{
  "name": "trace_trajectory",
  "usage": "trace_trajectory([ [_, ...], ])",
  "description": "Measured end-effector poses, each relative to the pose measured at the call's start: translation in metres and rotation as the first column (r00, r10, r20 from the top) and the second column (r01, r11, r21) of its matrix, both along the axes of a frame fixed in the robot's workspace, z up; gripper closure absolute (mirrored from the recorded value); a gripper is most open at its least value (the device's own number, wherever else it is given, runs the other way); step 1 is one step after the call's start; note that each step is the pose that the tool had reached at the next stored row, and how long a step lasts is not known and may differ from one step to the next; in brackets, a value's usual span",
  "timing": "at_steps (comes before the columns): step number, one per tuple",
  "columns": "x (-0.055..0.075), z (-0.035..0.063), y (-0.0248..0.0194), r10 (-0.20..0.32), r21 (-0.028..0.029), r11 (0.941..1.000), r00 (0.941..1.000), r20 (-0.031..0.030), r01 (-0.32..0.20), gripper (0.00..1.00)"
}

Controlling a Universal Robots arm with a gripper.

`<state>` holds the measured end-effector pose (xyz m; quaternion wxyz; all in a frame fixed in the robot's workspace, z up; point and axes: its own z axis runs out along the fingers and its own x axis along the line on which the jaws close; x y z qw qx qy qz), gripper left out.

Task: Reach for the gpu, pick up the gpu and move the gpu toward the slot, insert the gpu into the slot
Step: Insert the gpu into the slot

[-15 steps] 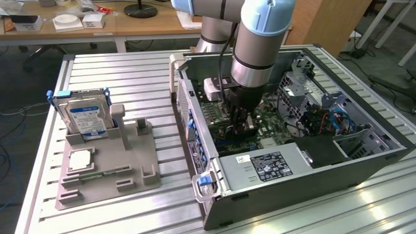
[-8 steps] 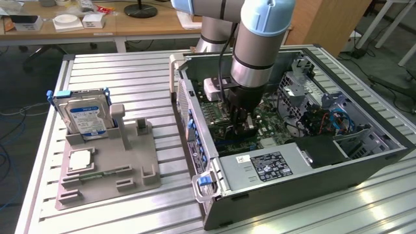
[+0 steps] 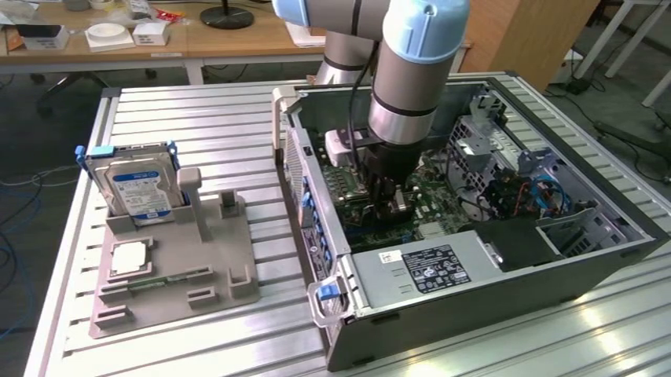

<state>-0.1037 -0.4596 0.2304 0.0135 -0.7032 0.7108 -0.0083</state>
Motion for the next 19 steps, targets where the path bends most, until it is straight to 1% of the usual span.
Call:
trace_trajectory([
  [15,0.0,-0.0001,0.0,0.0,0.0004,1.0,1.0,0.0002,0.0,0.74],
  [16,-0.0004,-0.0004,0.0002,0.0,0.0018,1.0,1.0,-0.0013,0.0,0.74],
  [17,-0.0012,-0.001,0.0004,-0.002,0.0033,1.0,1.0,-0.0006,0.002,0.73],
  [18,-0.0011,-0.0002,0.0004,-0.002,0.0026,1.0,1.0,-0.0009,0.002,0.73],
  [19,-0.0011,0.0021,0.0004,-0.002,0.0014,1.0,1.0,-0.0014,0.002,0.67],
])
